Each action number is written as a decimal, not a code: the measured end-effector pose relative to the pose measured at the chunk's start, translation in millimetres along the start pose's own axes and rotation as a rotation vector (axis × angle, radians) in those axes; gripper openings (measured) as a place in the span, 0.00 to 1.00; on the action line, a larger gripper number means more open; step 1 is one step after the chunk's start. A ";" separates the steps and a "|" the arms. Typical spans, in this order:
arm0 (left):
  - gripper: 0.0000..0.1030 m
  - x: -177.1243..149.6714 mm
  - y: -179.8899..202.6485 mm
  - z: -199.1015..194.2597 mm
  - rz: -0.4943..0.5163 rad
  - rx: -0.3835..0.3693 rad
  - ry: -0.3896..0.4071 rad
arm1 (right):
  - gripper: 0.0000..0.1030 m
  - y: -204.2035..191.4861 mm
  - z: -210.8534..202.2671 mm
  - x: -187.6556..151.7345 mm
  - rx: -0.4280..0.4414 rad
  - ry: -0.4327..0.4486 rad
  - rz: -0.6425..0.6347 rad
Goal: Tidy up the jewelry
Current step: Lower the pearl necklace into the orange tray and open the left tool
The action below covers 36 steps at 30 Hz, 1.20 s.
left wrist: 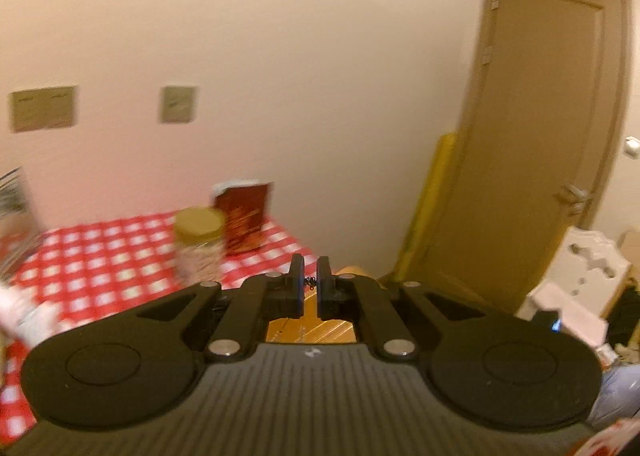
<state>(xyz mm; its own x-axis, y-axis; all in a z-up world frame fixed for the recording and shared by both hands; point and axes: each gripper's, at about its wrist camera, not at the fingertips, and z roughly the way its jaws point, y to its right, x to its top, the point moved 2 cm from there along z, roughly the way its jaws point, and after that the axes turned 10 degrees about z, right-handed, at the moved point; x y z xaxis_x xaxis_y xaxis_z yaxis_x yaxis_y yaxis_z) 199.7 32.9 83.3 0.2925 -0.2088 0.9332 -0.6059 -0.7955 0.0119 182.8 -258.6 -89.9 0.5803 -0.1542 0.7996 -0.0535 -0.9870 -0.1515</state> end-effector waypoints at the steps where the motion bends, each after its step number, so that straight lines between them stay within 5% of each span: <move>1: 0.04 5.2 5.2 5.1 0.002 -0.022 0.014 | 0.04 0.3 0.3 0.2 0.001 0.000 0.001; 8: 0.04 21.9 32.5 48.4 -0.013 -0.150 0.043 | 0.04 1.4 0.4 -0.2 0.002 0.000 0.007; 20: 0.06 -55.1 42.7 149.7 -0.107 -0.200 -0.274 | 0.04 2.4 1.5 -0.2 0.003 -0.007 0.013; 24: 0.30 -66.0 46.2 158.9 -0.087 -0.181 -0.300 | 0.04 2.9 3.1 -0.7 0.003 -0.011 0.015; 36: 0.37 -69.6 36.6 132.8 -0.039 -0.067 -0.311 | 0.04 5.5 7.0 0.4 0.016 -0.008 0.016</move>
<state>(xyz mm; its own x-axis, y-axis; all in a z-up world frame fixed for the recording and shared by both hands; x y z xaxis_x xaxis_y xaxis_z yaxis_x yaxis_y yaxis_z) 255.4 -57.2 -28.9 0.5223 -0.3510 0.7772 -0.6340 -0.7693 0.0786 188.4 -263.7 -94.5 0.5861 -0.1695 0.7923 -0.0497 -0.9835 -0.1737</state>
